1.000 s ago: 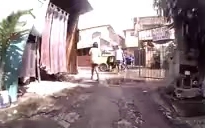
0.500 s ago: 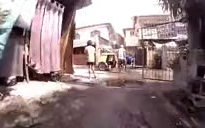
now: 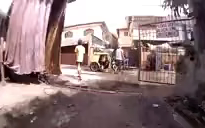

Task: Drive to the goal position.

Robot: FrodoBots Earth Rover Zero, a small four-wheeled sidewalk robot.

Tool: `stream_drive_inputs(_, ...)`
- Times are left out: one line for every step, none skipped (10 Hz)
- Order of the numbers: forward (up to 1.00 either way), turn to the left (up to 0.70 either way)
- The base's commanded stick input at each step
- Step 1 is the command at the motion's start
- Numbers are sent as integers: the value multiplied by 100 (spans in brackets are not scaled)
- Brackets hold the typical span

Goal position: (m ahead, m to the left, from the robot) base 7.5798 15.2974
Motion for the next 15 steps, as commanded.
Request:
stream_drive_inputs(70,0)
stream_drive_inputs(70,0)
stream_drive_inputs(70,0)
stream_drive_inputs(70,0)
stream_drive_inputs(70,0)
stream_drive_inputs(70,0)
stream_drive_inputs(70,0)
stream_drive_inputs(70,0)
stream_drive_inputs(70,19)
stream_drive_inputs(70,0)
stream_drive_inputs(70,0)
stream_drive_inputs(70,0)
stream_drive_inputs(70,0)
stream_drive_inputs(70,0)
stream_drive_inputs(70,0)
